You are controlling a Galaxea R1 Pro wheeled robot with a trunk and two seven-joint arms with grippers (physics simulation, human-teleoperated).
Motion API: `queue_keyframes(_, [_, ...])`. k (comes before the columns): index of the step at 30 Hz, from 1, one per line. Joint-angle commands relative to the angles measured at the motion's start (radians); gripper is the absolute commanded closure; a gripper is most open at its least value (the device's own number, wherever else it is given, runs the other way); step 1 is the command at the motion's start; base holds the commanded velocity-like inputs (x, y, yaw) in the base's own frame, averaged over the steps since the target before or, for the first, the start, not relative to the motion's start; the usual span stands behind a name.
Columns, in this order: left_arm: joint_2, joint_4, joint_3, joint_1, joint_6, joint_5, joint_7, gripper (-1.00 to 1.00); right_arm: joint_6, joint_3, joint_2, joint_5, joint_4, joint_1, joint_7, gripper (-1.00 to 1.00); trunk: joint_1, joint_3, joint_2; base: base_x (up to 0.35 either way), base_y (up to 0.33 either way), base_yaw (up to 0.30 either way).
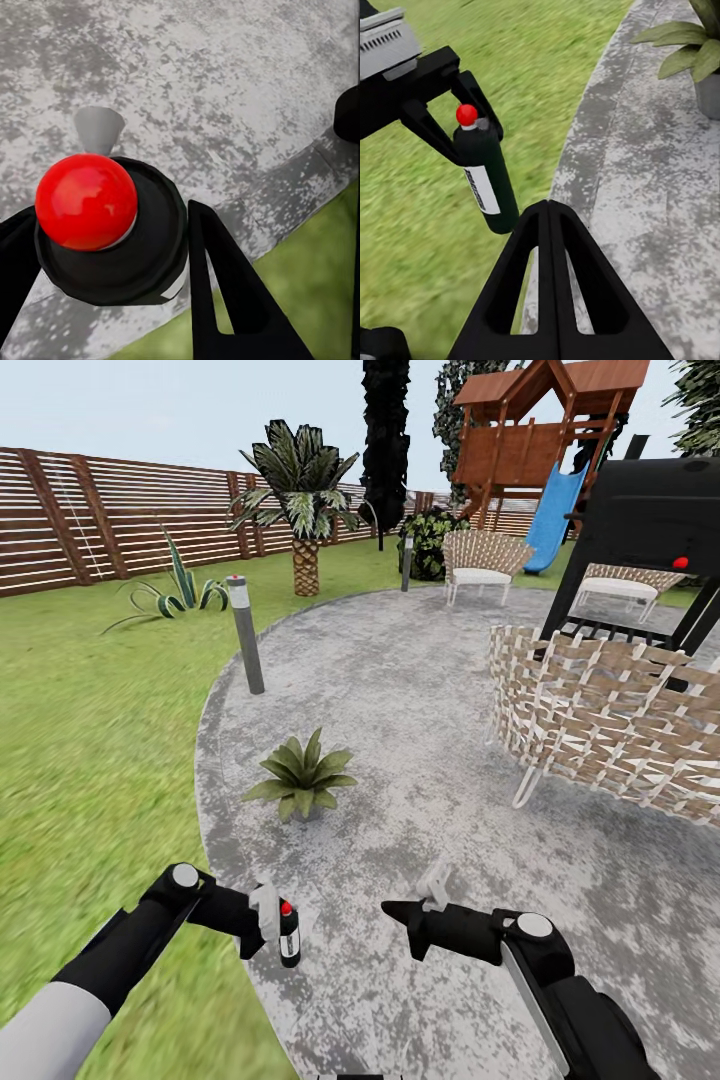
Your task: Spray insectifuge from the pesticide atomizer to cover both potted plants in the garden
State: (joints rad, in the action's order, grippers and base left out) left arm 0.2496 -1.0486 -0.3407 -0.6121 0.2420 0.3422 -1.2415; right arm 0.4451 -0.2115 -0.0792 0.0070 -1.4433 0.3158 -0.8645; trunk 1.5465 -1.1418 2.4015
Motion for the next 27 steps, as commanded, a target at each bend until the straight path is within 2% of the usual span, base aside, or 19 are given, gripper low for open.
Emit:
queue_keyframes(1, [-0.001,-0.002,-0.014,-0.001,0.010,0.003,-0.003,1.00,0.006,-0.021,-0.001,0.001,-0.001,0.002,-0.002,1.00,0.000,-0.001,0.000,0.000,0.000,0.000])
queue_keyframes(5, [-0.005,-0.004,-0.054,-0.001,0.008,0.004,-0.004,1.00,0.006,-0.065,-0.001,0.002,-0.002,0.015,-0.002,1.00,0.000,-0.001,0.000,0.000,0.000,0.000])
queue_keyframes(8, [-0.020,-0.005,-0.060,-0.002,0.007,0.006,-0.004,1.00,0.005,-0.071,-0.001,0.002,-0.002,0.018,-0.002,1.00,0.000,-0.001,0.000,0.000,0.000,0.000])
queue_keyframes(13, [-0.051,-0.015,-0.097,-0.004,0.007,0.049,-0.005,1.00,0.004,-0.074,-0.001,0.002,-0.001,0.019,-0.002,1.00,0.000,-0.001,0.000,0.000,0.000,0.000])
queue_keyframes(14, [-0.057,-0.052,-0.102,-0.005,0.007,0.053,-0.029,1.00,0.004,-0.075,-0.001,0.002,0.002,0.019,-0.002,1.00,0.000,-0.001,0.000,0.000,0.000,0.000])
queue_keyframes(17, [-0.058,-0.069,-0.101,-0.004,0.007,0.055,-0.067,1.00,0.004,-0.075,-0.002,0.002,0.004,0.019,-0.002,1.00,0.000,-0.001,0.000,0.000,0.000,0.000])
queue_keyframes(23, [-0.058,-0.100,-0.104,-0.002,0.007,0.055,-0.088,1.00,0.004,-0.075,-0.002,0.004,0.004,0.019,-0.002,1.00,0.000,-0.001,0.000,0.000,0.000,0.000])
queue_keyframes(27, [-0.077,-0.107,-0.104,-0.003,0.007,0.056,-0.111,1.00,0.004,-0.075,-0.002,0.004,0.004,0.019,-0.002,1.00,0.000,-0.001,0.000,0.000,0.000,0.000])
